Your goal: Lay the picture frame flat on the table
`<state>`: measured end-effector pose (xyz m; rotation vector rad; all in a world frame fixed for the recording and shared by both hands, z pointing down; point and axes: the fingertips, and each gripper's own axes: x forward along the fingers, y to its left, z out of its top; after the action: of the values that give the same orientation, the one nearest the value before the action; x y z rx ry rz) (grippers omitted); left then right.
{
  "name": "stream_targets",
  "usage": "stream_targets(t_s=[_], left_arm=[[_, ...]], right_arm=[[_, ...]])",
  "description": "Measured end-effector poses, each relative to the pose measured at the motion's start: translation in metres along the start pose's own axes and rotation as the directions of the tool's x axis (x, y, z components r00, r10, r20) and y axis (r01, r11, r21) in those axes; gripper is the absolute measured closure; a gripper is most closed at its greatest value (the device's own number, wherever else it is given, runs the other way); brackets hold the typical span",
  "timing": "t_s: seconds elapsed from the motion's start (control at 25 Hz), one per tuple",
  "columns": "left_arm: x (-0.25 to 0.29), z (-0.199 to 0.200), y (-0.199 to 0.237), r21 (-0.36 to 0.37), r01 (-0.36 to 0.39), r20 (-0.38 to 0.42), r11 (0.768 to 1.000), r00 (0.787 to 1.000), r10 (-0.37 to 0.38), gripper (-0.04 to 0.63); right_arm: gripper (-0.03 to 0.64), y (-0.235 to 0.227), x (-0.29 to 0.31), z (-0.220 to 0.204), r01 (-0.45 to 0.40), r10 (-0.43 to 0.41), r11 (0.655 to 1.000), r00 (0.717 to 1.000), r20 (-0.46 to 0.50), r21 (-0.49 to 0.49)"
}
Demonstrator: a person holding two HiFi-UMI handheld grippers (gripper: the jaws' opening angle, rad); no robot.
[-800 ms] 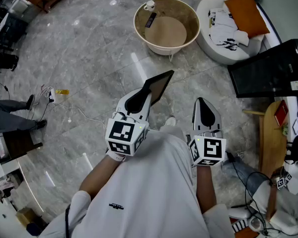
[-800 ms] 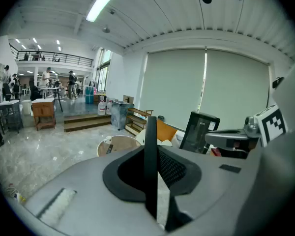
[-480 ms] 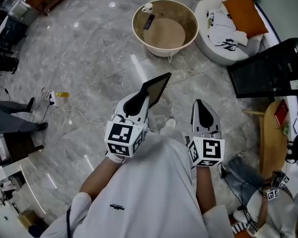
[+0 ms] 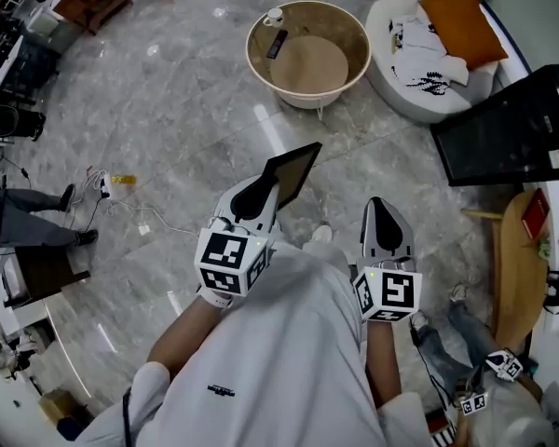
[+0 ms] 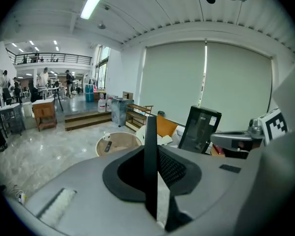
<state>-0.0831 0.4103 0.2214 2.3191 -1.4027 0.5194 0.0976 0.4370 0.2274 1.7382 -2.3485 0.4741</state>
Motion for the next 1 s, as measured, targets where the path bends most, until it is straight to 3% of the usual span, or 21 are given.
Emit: stream_targets(t_s=[0.52, 1.0], left_arm=[[0.033, 0.011, -0.028, 0.000, -0.017, 0.008, 1.000, 1.000, 0.017, 0.537], [0.109, 0.041, 0.038, -0.047, -0.002, 0.006, 0.999, 1.000, 0.002, 0.537]], right_arm=[[0.611, -0.049, 0.000, -0.001, -0.019, 0.019, 1.000, 1.000, 0.010, 0.016], [0.611, -0.056, 0.096, 0.023, -0.015, 0.015, 1.000, 1.000, -0.024, -0.025]])
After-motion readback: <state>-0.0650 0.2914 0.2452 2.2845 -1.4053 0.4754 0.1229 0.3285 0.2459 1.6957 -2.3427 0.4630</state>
